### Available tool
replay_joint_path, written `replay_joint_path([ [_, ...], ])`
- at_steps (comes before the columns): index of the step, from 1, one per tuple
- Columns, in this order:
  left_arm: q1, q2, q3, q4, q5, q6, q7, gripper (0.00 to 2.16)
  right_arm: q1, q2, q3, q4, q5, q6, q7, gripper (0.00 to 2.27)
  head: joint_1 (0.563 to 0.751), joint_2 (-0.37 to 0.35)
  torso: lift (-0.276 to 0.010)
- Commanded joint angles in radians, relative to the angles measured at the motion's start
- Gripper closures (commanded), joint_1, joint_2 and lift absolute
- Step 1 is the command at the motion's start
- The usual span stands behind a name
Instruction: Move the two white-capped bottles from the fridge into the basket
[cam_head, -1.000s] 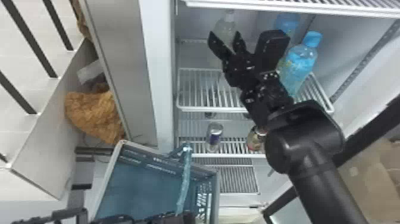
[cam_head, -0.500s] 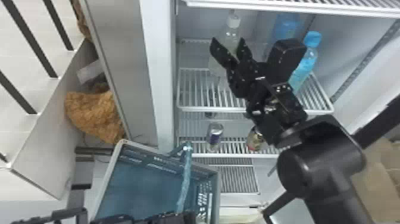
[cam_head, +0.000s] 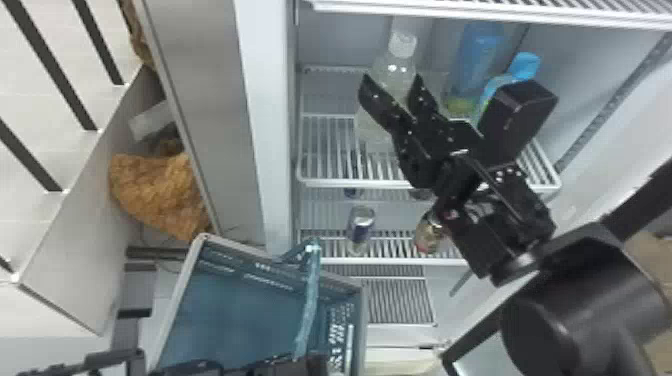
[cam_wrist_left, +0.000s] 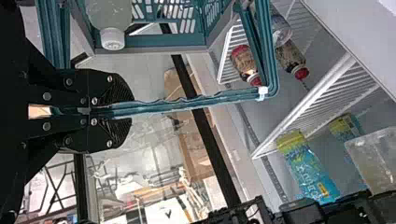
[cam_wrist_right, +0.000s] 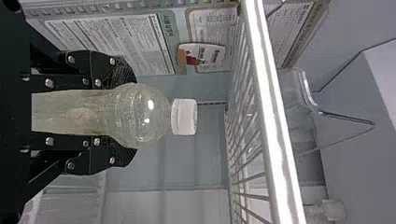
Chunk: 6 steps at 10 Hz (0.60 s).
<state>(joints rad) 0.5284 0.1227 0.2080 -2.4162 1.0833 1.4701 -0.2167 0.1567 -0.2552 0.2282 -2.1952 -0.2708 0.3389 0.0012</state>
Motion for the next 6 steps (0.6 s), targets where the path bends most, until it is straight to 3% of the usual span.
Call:
replay_joint_path([
  [1, -0.001, 0.000, -0.001, 0.000, 0.000, 0.000, 0.000, 1.21, 0.042, -0.004, -0.015, -0.054, 0.000, 0.022, 0.000, 0.90, 0.695, -0.094, 0.000],
  [6, -0.001, 0.002, 0.001, 0.000, -0.002, 0.000, 0.000, 1.21, 0.167, -0.013, -0.065, -0.194, 0.006, 0.081, 0.006, 0.90, 0.695, -0.121, 0.000],
])
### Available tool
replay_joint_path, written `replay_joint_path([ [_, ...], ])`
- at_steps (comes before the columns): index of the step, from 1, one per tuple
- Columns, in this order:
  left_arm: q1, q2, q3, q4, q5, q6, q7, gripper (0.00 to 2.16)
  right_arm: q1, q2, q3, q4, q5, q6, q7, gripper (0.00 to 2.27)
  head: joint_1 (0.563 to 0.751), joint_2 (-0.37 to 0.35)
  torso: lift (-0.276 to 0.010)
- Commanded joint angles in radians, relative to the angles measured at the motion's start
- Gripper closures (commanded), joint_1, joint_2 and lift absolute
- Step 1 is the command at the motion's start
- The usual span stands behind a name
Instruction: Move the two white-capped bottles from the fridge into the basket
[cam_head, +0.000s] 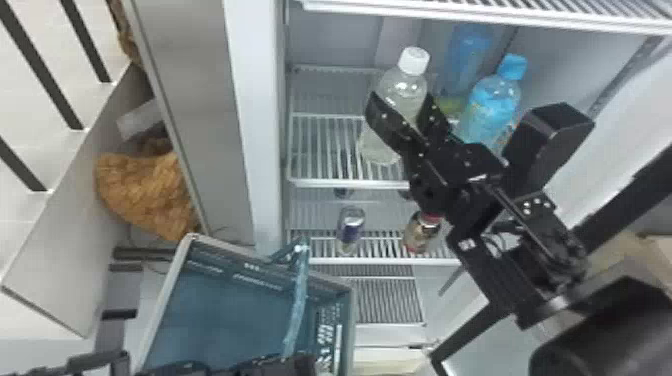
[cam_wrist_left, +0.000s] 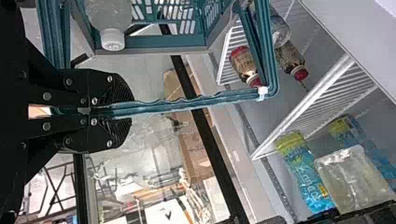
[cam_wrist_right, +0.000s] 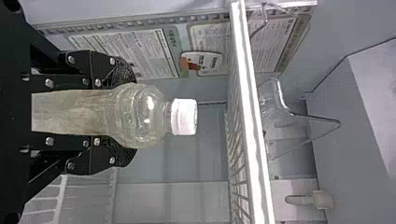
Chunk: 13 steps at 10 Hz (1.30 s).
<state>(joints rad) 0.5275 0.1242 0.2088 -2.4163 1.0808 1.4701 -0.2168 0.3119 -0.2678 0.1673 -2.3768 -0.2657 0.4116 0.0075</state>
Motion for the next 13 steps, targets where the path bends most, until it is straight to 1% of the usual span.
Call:
replay_joint_path([
  [1, 0.000, 0.000, 0.001, 0.000, 0.000, 0.000, -0.001, 1.21, 0.037, -0.002, -0.016, -0.044, 0.002, 0.030, 0.005, 0.90, 0.695, -0.125, 0.000],
  [5, 0.000, 0.002, -0.001, 0.000, -0.002, 0.000, 0.001, 1.21, 0.152, 0.001, -0.058, -0.174, 0.002, 0.094, 0.005, 0.90, 0.695, -0.143, 0.000],
  [8, 0.000, 0.002, -0.001, 0.000, -0.002, 0.002, 0.001, 1.21, 0.230, 0.029, -0.119, -0.280, 0.010, 0.209, 0.006, 0.90, 0.695, -0.172, 0.000],
  [10, 0.000, 0.002, -0.003, 0.000, -0.002, 0.002, 0.001, 1.21, 0.292, 0.056, -0.163, -0.346, 0.000, 0.300, 0.022, 0.90, 0.695, -0.197, 0.000],
  [13, -0.007, 0.006, -0.013, 0.000, -0.004, 0.007, 0.001, 1.21, 0.368, 0.067, -0.181, -0.442, -0.017, 0.477, 0.048, 0.90, 0.695, -0.221, 0.000],
])
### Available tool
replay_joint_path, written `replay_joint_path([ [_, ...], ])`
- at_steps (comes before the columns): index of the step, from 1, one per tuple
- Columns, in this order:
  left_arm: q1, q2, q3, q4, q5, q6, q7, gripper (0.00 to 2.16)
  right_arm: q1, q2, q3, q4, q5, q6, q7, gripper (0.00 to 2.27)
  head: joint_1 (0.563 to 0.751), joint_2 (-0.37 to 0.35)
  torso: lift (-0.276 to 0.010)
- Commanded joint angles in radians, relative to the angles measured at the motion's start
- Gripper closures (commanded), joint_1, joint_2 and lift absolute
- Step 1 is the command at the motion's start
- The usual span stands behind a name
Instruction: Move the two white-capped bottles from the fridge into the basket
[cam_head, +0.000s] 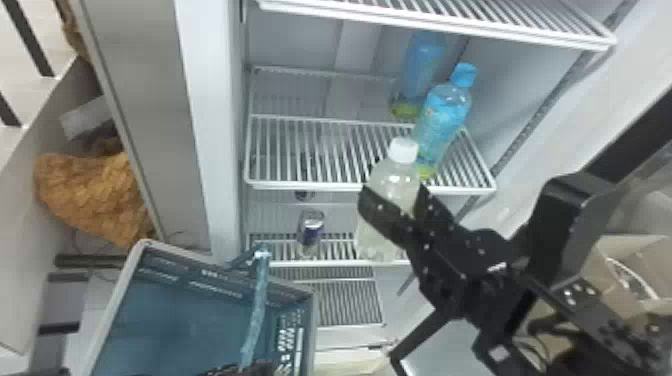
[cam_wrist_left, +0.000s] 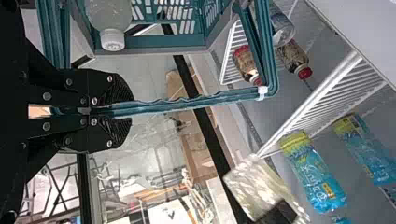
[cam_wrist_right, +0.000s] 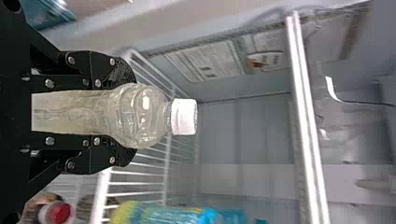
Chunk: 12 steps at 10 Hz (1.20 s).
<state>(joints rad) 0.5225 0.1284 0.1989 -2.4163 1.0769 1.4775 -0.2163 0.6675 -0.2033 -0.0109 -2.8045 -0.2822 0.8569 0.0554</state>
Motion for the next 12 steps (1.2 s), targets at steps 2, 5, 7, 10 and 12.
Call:
replay_joint_path([
  [2, -0.007, 0.004, -0.011, 0.000, 0.004, 0.005, 0.000, 1.21, 0.069, 0.021, -0.019, -0.068, -0.017, 0.122, 0.004, 0.90, 0.695, -0.226, 0.000],
  [5, -0.019, 0.010, -0.037, 0.000, 0.056, 0.002, -0.008, 1.21, 0.113, 0.019, -0.031, -0.098, -0.017, 0.228, 0.024, 0.90, 0.695, -0.255, 0.000],
  [7, -0.027, 0.010, -0.045, 0.000, 0.070, 0.000, -0.020, 1.21, 0.115, 0.019, -0.033, -0.088, -0.019, 0.260, 0.041, 0.90, 0.695, -0.293, 0.000],
  [10, -0.029, 0.011, -0.049, 0.000, 0.072, 0.000, -0.021, 1.21, 0.079, 0.009, -0.011, -0.022, -0.065, 0.309, 0.078, 0.90, 0.695, -0.306, 0.000],
  [12, -0.032, 0.013, -0.053, 0.000, 0.070, 0.000, -0.021, 1.21, 0.027, -0.010, 0.031, 0.037, -0.097, 0.355, 0.099, 0.90, 0.695, -0.270, 0.000],
])
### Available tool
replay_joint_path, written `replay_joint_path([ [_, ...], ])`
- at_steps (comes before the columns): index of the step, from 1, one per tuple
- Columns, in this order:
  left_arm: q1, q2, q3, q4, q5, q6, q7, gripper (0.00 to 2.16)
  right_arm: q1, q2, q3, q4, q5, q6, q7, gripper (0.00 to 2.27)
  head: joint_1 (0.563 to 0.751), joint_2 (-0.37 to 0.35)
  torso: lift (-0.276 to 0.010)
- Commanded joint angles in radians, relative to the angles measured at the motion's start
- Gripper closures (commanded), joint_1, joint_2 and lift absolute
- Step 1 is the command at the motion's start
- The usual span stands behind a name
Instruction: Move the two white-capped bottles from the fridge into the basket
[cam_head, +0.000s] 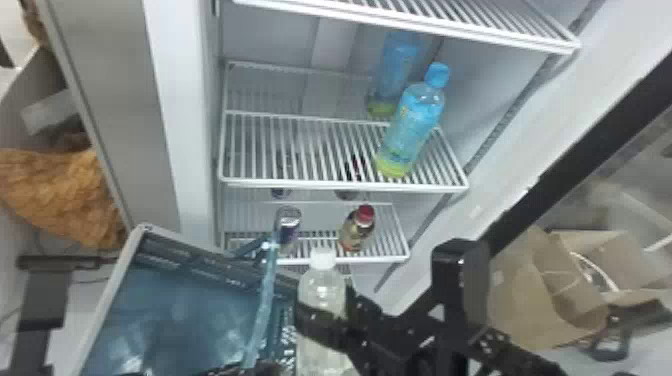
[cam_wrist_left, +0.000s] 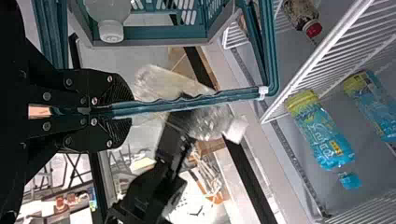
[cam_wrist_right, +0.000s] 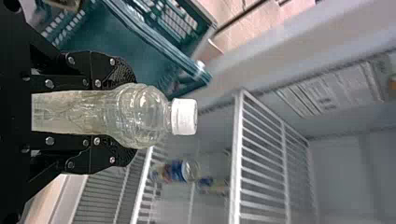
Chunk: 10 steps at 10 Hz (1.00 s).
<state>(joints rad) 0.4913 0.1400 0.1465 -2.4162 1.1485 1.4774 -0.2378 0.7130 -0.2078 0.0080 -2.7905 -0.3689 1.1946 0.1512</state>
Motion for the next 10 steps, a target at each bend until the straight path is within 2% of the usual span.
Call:
replay_joint_path([
  [1, -0.001, 0.001, -0.001, 0.000, -0.002, 0.002, 0.000, 1.21, -0.045, -0.015, 0.032, 0.058, -0.026, 0.035, 0.011, 0.90, 0.695, -0.245, 0.000],
  [3, -0.001, 0.004, -0.003, 0.000, -0.004, 0.002, 0.000, 1.21, -0.134, -0.019, 0.060, 0.207, -0.066, 0.040, 0.065, 0.83, 0.695, -0.206, 0.000],
  [4, -0.001, 0.004, -0.007, 0.000, -0.008, 0.002, 0.002, 1.21, -0.185, -0.016, 0.074, 0.296, -0.064, 0.008, 0.113, 0.62, 0.695, -0.178, 0.000],
  [5, -0.001, 0.006, -0.011, 0.000, -0.008, 0.002, 0.002, 1.21, -0.185, -0.013, 0.076, 0.293, -0.034, -0.024, 0.122, 0.39, 0.695, -0.145, 0.000],
  [7, 0.007, 0.006, -0.003, 0.000, -0.012, 0.002, 0.002, 1.21, -0.166, -0.012, 0.070, 0.271, -0.020, -0.058, 0.122, 0.10, 0.695, -0.141, 0.000],
  [10, 0.007, 0.004, 0.001, 0.000, -0.016, 0.002, 0.002, 1.21, -0.146, -0.007, 0.058, 0.242, 0.002, -0.075, 0.117, 0.09, 0.695, -0.149, 0.000],
])
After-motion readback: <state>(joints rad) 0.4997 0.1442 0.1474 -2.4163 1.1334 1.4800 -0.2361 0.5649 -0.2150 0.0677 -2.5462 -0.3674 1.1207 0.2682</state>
